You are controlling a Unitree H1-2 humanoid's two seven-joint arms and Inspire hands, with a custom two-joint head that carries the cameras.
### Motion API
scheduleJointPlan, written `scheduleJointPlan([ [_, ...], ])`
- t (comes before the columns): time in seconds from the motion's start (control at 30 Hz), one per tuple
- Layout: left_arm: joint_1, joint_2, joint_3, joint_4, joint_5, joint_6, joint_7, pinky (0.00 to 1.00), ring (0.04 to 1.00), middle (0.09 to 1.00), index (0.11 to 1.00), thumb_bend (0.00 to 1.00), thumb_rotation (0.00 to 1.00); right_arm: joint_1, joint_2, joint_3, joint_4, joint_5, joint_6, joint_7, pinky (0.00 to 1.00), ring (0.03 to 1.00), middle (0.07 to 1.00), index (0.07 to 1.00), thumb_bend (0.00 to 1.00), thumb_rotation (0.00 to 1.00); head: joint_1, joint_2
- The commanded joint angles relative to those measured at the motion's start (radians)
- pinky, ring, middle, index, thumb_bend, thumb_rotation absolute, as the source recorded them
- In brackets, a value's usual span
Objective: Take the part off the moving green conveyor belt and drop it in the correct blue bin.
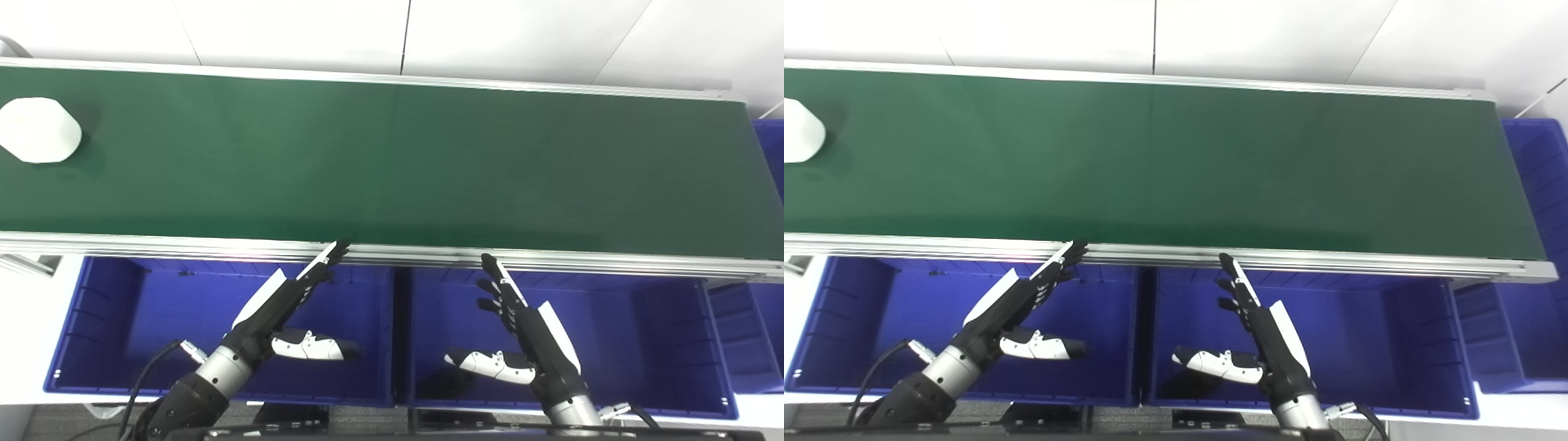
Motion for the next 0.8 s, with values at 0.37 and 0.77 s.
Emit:
scheduleJointPlan([
  [0.37,-0.005,0.0,0.0,-0.017,-0.003,-0.038,0.008,0.96,1.0,1.0,1.0,0.83,0.48,-0.001,-0.001,0.002,-0.012,0.013,-0.051,-0.005,0.85,0.947,0.99,0.996,0.87,0.39,-0.008,-0.003],
  [0.77,0.011,-0.037,-0.041,0.029,0.048,-0.077,0.035,0.97,1.0,1.0,1.0,0.82,0.46,0.014,-0.043,-0.026,0.063,0.059,-0.16,-0.004,0.86,0.954,0.993,1.0,0.88,0.4,0.281,-0.145],
])
